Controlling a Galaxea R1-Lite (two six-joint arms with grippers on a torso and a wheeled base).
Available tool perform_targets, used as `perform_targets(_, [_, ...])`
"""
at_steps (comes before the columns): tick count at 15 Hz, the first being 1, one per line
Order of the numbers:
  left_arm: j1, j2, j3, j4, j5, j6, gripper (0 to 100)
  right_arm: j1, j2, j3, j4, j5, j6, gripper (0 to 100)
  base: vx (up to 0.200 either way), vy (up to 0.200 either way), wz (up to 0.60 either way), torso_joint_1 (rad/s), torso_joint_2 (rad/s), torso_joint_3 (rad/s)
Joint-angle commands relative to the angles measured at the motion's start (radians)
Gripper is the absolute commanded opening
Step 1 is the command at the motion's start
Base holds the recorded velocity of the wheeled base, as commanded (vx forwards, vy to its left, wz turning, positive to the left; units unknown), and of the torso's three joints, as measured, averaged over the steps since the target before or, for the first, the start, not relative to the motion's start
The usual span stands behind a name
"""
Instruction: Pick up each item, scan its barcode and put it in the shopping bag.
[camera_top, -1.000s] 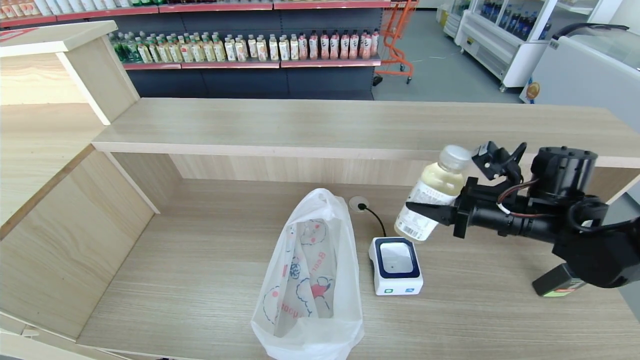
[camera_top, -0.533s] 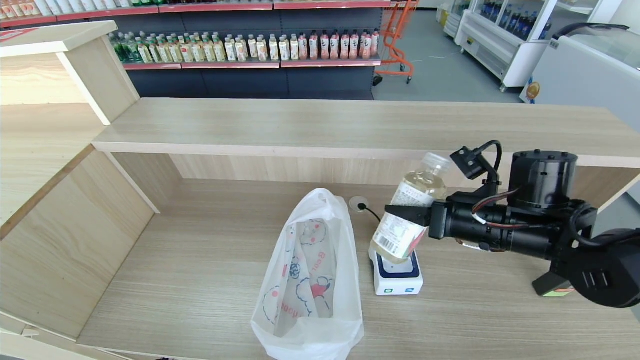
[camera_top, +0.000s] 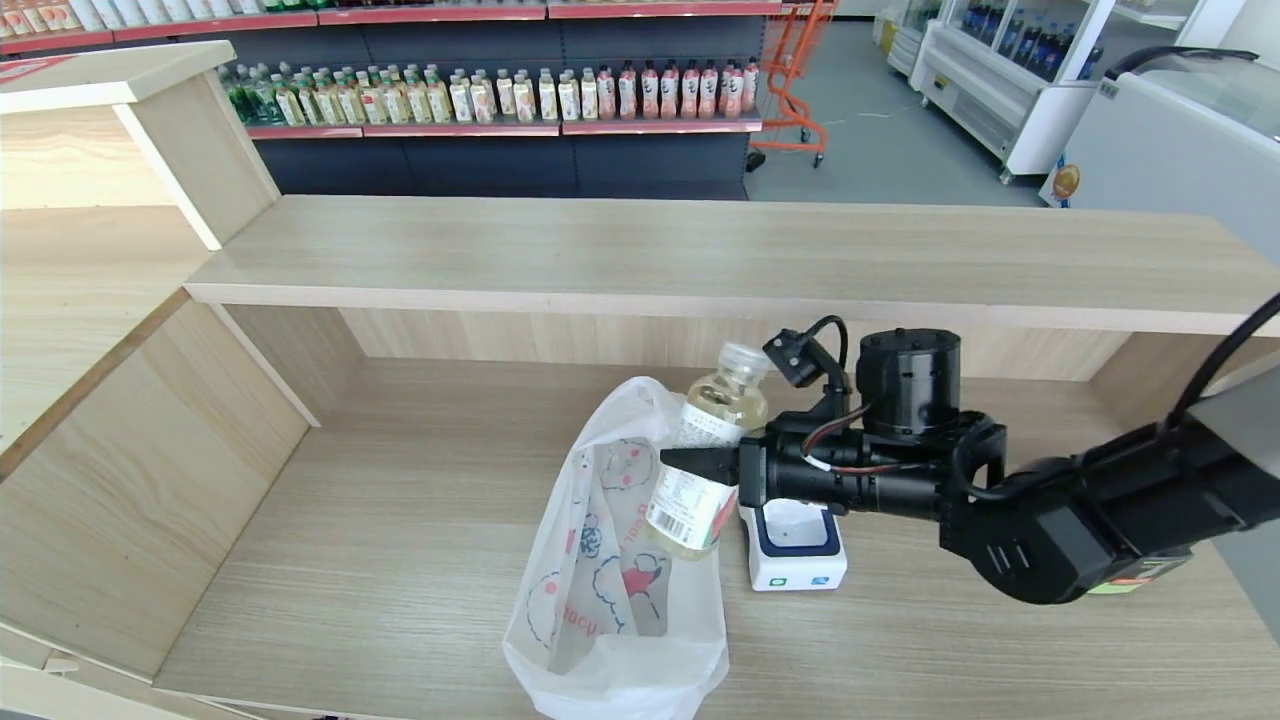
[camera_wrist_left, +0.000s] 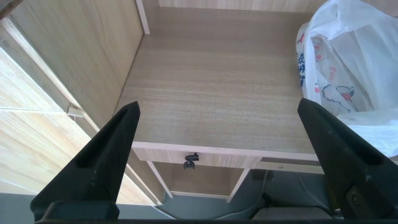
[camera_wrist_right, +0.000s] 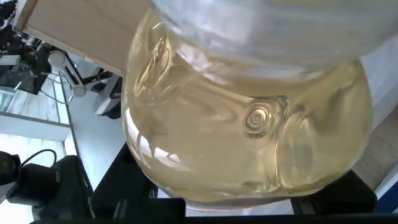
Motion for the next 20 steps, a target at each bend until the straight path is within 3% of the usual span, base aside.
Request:
perform_targets(1, [0.001, 0.000, 0.000, 0.000, 0.001, 0.000, 100, 0.017, 0.107, -0.046, -0.002, 0.003, -0.051, 0, 0.000, 0.000, 0.00, 0.000, 0.00, 0.000])
perform_targets(7, [0.001, 0.000, 0.000, 0.000, -0.001, 0.000, 100, 0.040, 0.267, -0.173, 0.000, 0.015, -0.163, 0, 0.000, 0.000, 0.00, 0.000, 0.00, 0.000])
perform_targets(11, [0.001, 0.000, 0.000, 0.000, 0.001, 0.000, 100, 0.035, 0.356, -0.201, -0.002, 0.009, -0.445, 0, 0.000, 0.000, 0.00, 0.000, 0.00, 0.000])
perform_targets(15, [0.001, 0.001, 0.000, 0.000, 0.001, 0.000, 100, 0.023, 0.395, -0.213, -0.025, 0.012, -0.557, 0, 0.000, 0.000, 0.00, 0.000, 0.00, 0.000])
perform_targets(16, [0.001, 0.000, 0.000, 0.000, 0.001, 0.000, 100, 0.023, 0.399, -0.205, -0.045, 0.018, -0.559, 100, 0.000, 0.000, 0.00, 0.000, 0.00, 0.000])
perform_targets(18, [0.001, 0.000, 0.000, 0.000, 0.001, 0.000, 100, 0.021, 0.388, -0.204, -0.052, 0.053, -0.507, 100, 0.000, 0.000, 0.00, 0.000, 0.00, 0.000])
perform_targets(20, [0.001, 0.000, 0.000, 0.000, 0.001, 0.000, 100, 0.020, 0.339, -0.184, -0.055, 0.073, -0.320, 100, 0.000, 0.000, 0.00, 0.000, 0.00, 0.000])
